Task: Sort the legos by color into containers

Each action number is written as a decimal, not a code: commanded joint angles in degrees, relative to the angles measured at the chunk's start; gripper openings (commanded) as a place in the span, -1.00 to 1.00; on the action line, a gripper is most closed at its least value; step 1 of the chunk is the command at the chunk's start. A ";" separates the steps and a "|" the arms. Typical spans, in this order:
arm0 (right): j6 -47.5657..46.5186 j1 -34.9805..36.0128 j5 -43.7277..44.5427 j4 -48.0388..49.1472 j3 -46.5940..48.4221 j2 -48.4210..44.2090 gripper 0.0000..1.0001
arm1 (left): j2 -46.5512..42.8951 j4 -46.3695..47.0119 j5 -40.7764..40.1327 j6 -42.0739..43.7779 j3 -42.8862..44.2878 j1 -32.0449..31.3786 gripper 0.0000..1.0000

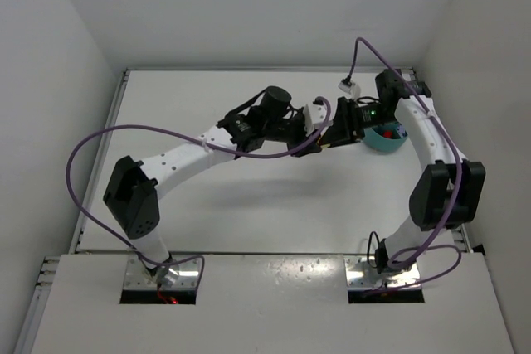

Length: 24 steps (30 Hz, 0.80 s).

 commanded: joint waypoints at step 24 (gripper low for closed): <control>-0.18 2.63 4.39 1.43 4.31 1.74 -0.93 | -1.89 2.49 -5.53 0.77 -2.02 -2.39 -0.15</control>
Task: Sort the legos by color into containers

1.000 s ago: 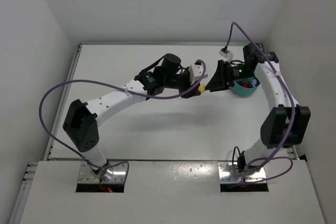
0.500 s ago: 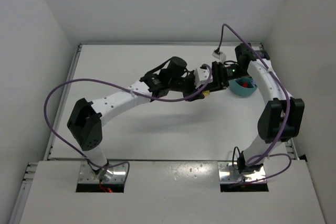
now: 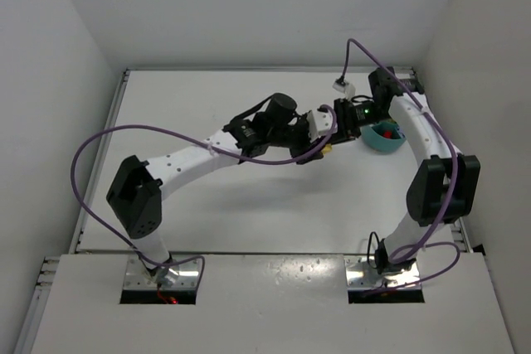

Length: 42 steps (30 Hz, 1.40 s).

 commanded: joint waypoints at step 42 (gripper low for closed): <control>-13.64 -22.41 38.52 -7.45 43.06 25.31 -0.98 | -21.46 0.69 2.12 0.22 -19.12 15.31 0.99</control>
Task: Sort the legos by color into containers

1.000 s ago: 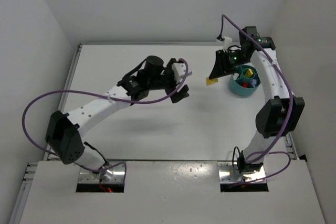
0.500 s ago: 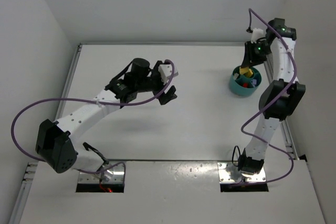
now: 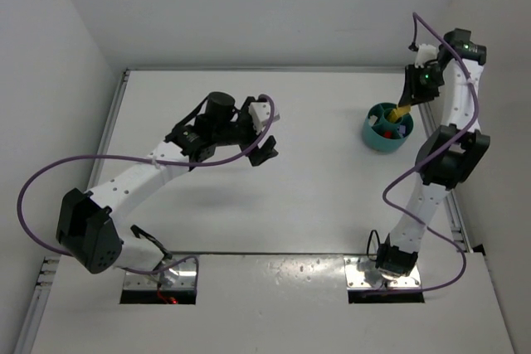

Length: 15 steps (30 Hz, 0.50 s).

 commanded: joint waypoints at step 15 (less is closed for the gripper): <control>-0.42 0.28 -1.34 1.04 2.00 4.63 -0.98 | -1.42 1.52 1.47 0.54 -1.03 0.95 0.99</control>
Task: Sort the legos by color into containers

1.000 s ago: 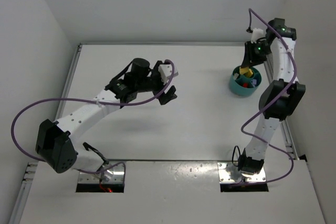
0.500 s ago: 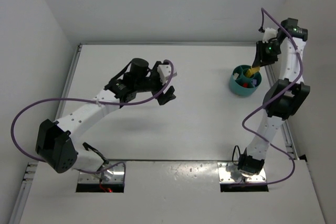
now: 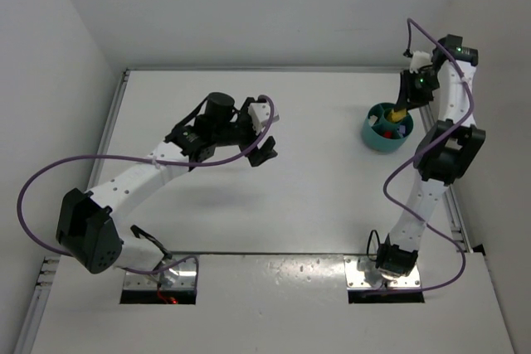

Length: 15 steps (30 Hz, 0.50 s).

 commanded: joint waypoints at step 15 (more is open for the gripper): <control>-0.37 0.88 0.13 2.02 3.58 2.28 -0.66 | 0.25 1.52 1.12 0.37 0.04 0.55 0.99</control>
